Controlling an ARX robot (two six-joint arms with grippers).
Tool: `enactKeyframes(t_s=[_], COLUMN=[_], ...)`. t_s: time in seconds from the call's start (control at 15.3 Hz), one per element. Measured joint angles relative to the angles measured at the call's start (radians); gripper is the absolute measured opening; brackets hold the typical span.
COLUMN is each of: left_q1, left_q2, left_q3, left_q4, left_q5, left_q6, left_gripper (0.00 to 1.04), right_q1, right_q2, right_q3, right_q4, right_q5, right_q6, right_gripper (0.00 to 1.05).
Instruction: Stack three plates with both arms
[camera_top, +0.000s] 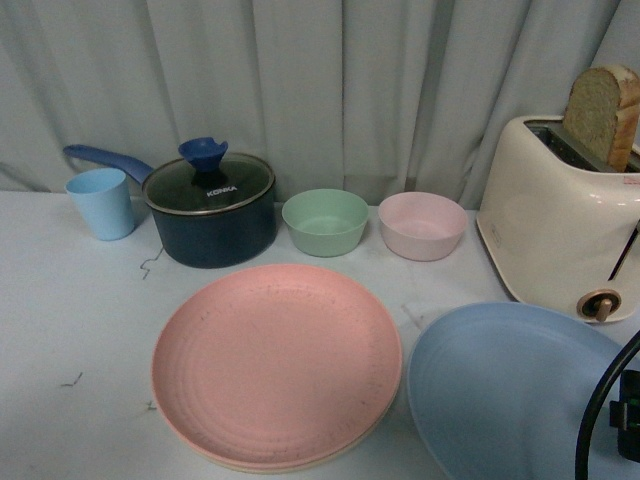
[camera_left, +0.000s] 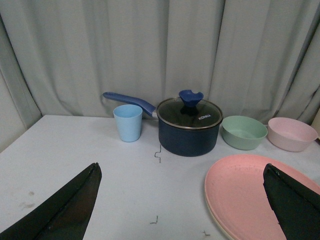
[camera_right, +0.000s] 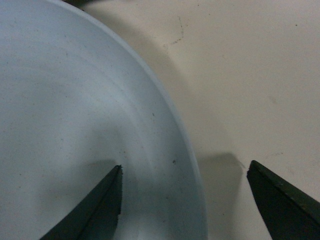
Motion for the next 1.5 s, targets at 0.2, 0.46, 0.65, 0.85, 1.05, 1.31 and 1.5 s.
enactKeyframes(t_s=[0.2, 0.46, 0.65, 0.85, 1.05, 1.31, 1.5], left_q1=[0.0, 0.0, 0.0, 0.0, 0.0, 0.0, 0.0], left_q2=[0.0, 0.0, 0.0, 0.0, 0.0, 0.0, 0.0], left_q3=[0.0, 0.0, 0.0, 0.0, 0.0, 0.0, 0.0], left_q4=[0.0, 0.0, 0.0, 0.0, 0.0, 0.0, 0.0], left_q5=[0.0, 0.0, 0.0, 0.0, 0.0, 0.0, 0.0], left_q6=[0.0, 0.0, 0.0, 0.0, 0.0, 0.0, 0.0], left_gripper=[0.98, 0.98, 0.98, 0.98, 0.98, 0.98, 0.98], right_q1=[-0.002, -0.042, -0.065, -0.103, -0.131, -0.06, 0.01], right_q2=[0.0, -0.016, -0.069, -0.166, -0.326, -0.594, -0.656], right_q3=[0.002, -0.001, -0.033, -0.084, -0.132, -0.145, -0.133], right_q4=[0.016, 0.03, 0.032, 0.01, -0.082, -0.221, -0.221], right_q5=[0.004, -0.043, -0.097, -0.13, -0.15, -0.192, -0.169], right_q6=[0.0, 0.004, 0.004, 0.002, -0.011, 0.007, 0.037], right_gripper=[0.5, 0.09, 0.04, 0.03, 0.03, 0.03, 0.03])
